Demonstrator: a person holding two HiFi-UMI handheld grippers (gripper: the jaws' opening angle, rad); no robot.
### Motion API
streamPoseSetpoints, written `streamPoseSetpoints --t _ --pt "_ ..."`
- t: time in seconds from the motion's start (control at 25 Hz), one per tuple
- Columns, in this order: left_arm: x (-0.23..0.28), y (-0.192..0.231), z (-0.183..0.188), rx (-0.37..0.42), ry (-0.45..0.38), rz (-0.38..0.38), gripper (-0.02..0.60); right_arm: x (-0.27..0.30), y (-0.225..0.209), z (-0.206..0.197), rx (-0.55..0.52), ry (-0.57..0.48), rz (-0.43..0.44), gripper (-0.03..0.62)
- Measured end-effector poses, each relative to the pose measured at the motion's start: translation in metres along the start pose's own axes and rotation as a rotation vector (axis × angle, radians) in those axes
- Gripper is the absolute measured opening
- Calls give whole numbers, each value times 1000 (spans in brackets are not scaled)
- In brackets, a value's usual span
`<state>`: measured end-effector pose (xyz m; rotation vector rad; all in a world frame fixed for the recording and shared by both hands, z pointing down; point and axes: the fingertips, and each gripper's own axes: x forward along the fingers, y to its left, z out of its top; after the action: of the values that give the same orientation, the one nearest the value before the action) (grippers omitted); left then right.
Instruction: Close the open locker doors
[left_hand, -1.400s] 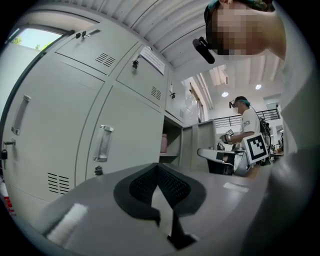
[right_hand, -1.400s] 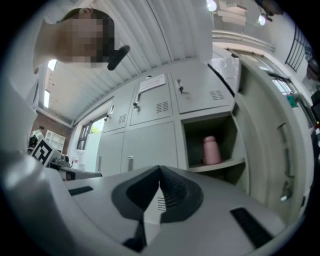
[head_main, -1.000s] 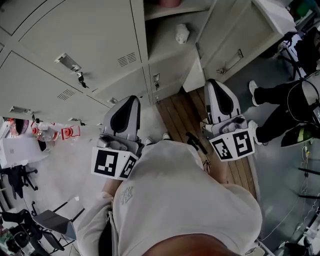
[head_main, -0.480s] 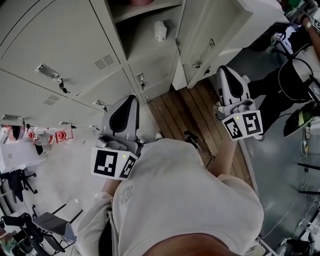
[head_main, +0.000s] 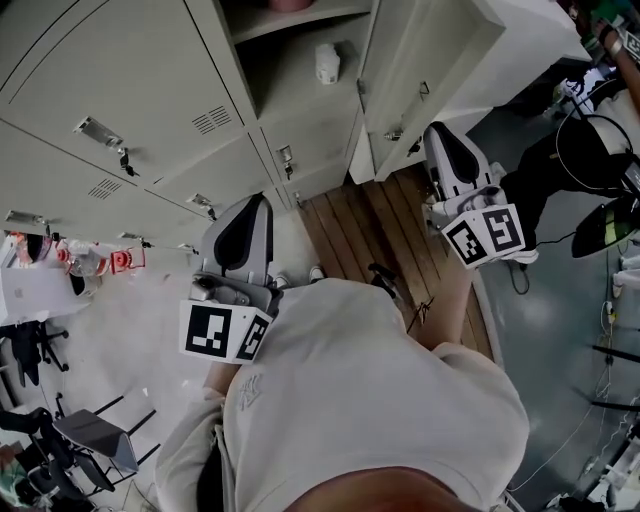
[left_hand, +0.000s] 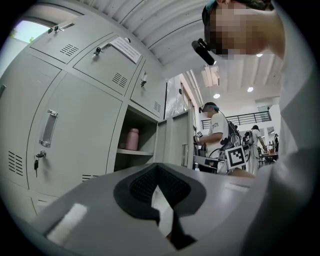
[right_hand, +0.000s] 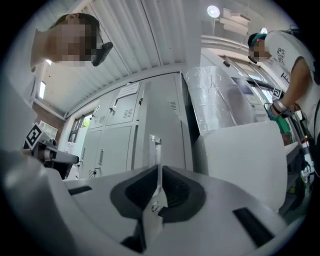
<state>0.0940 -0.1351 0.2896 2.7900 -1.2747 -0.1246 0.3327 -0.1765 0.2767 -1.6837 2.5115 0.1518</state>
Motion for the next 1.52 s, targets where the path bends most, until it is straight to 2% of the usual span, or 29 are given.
streamPoseSetpoints --t 0.28,0.6,0.84,1.12,1.52 --pt "-3 3 -2 -2 -3 19 -2 6 16 4 78 -38 107 14" --pt "-10 10 -1 3 -9 53 -2 27 46 3 149 -45 277 17" --pt "-19 22 1 8 -14 92 -2 49 68 4 151 -39 367 58" --pt "-26 37 4 9 -23 129 -2 80 91 2 159 -34 435 60" --pt "-31 59 5 5 -28 166 -2 126 116 -3 178 -22 480 60"
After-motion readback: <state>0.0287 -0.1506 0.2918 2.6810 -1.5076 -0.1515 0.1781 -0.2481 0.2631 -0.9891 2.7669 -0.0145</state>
